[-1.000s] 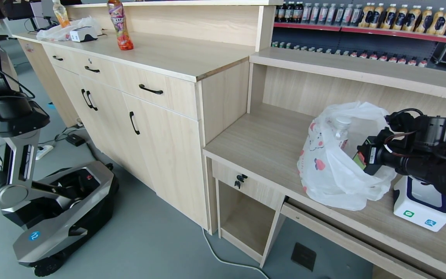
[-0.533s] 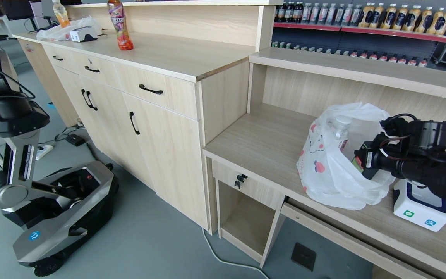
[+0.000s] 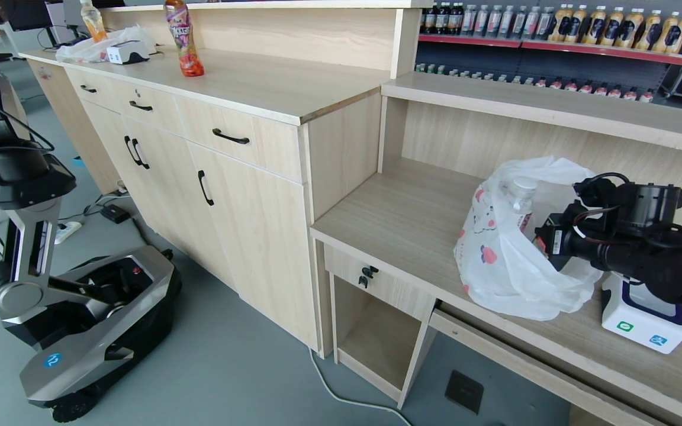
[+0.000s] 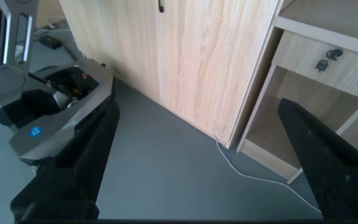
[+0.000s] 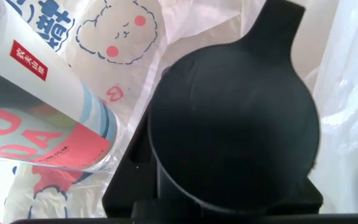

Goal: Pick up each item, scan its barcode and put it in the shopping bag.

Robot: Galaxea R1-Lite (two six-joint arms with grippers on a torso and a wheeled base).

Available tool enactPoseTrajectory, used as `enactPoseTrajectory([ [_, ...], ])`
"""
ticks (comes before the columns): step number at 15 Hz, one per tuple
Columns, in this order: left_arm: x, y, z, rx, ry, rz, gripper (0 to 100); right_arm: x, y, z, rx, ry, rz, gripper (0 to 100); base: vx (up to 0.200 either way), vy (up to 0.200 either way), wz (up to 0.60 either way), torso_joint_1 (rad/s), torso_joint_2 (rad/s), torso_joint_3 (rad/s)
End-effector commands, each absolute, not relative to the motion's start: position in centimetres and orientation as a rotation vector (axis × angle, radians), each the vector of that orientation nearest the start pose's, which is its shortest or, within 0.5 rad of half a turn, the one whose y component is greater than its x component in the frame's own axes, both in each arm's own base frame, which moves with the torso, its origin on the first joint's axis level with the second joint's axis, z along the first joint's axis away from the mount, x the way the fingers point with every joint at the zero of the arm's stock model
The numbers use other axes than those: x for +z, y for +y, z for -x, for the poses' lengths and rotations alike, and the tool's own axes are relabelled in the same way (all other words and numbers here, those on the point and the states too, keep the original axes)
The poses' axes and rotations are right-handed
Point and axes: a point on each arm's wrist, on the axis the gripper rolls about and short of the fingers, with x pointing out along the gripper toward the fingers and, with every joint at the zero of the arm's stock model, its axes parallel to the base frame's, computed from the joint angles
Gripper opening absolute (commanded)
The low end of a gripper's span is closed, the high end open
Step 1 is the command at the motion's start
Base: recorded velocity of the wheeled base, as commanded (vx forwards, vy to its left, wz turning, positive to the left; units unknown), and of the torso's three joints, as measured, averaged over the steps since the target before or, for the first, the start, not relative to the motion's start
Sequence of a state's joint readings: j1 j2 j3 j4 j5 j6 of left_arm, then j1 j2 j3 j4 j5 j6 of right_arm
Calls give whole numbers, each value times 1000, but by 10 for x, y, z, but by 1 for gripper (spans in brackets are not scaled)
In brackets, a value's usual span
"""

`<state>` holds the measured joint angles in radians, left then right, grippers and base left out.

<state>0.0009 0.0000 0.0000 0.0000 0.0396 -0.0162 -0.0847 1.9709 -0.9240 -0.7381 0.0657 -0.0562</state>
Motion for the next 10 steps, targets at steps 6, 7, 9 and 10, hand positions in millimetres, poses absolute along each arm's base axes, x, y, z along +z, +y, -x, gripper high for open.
enactPoseTrajectory([
  [6, 75, 1, 23, 41, 0, 17, 100, 125, -27, -369, -1, 322, 35, 0, 0, 0, 0, 0, 0, 0],
  [7, 75, 1, 23, 41, 0, 17, 100, 124, -27, -370, -1, 325, 35, 0, 0, 0, 0, 0, 0, 0],
  [9, 75, 1, 23, 41, 0, 17, 100, 120, -26, -372, 2, 332, 36, 0, 0, 0, 0, 0, 0, 0],
  [10, 75, 1, 23, 41, 0, 17, 100, 120, -27, -372, 2, 332, 40, 0, 0, 0, 0, 0, 0, 0],
])
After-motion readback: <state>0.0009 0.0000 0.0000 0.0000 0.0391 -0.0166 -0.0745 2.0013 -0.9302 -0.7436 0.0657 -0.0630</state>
